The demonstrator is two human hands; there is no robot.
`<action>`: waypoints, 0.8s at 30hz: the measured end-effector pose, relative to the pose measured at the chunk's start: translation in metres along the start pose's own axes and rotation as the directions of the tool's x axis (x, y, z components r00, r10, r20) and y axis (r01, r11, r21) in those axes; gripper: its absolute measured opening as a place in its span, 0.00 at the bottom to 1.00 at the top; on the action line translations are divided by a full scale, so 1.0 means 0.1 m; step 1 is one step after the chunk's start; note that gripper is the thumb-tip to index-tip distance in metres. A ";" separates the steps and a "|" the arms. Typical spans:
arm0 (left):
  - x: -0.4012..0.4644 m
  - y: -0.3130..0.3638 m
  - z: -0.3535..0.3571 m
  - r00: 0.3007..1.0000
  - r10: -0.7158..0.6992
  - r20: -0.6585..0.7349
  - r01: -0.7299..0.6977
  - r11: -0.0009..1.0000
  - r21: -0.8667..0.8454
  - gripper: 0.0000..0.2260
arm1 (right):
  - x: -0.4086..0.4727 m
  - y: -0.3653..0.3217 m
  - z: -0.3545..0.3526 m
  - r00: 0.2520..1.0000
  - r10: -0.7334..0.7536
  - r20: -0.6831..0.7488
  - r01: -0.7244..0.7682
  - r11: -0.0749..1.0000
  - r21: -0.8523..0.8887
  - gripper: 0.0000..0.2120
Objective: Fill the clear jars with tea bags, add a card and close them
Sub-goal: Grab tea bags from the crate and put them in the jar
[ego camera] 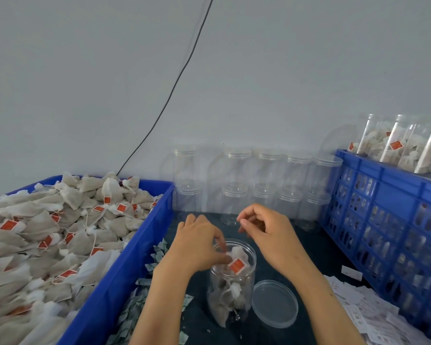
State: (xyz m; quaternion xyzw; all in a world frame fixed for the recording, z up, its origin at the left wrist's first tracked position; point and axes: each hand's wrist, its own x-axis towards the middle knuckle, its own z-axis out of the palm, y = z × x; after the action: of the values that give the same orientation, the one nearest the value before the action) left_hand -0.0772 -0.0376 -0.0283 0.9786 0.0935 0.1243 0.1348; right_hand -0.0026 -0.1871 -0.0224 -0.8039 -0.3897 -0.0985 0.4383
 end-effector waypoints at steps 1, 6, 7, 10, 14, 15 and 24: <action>0.00 0.01 -0.03 0.999 0.015 -0.036 -0.016 1.000 -0.027 0.06 | 0.00 -0.01 -0.03 1.000 -0.014 0.012 0.015 0.999 -0.043 0.06; -0.02 0.06 -0.14 0.985 0.064 -0.160 -0.081 0.992 -0.098 0.15 | -0.06 -0.12 -0.13 0.974 -0.075 0.215 0.122 0.969 -0.216 0.13; -0.02 0.09 -0.14 0.991 0.078 -0.110 -0.084 0.995 -0.045 0.15 | -0.06 -0.14 -0.11 0.957 -0.086 0.276 0.162 0.951 -0.263 0.14; 0.00 0.17 -0.06 0.995 0.100 0.004 -0.099 0.983 0.152 0.14 | -0.06 -0.13 0.01 0.903 -0.078 0.423 0.274 0.863 -0.425 0.16; 0.05 0.25 0.01 0.995 0.075 0.059 -0.090 0.938 0.335 0.14 | -0.10 -0.10 0.08 0.870 -0.013 0.494 0.272 0.847 -0.457 0.16; 0.05 0.27 0.03 0.995 0.072 0.069 -0.092 0.931 0.354 0.13 | -0.11 -0.10 0.09 0.866 -0.002 0.500 0.269 0.844 -0.464 0.16; -0.03 -0.09 -0.18 0.944 -0.150 -0.293 0.070 0.961 -0.269 0.17 | -0.09 -0.16 0.08 0.898 -0.039 0.437 0.278 0.822 -0.498 0.19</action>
State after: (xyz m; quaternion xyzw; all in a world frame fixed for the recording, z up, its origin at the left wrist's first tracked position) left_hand -0.0860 -0.0255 -0.0146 0.9145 0.1517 0.2799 0.2498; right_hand -0.0211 -0.1806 -0.0214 -0.8616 -0.4946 -0.0727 0.0884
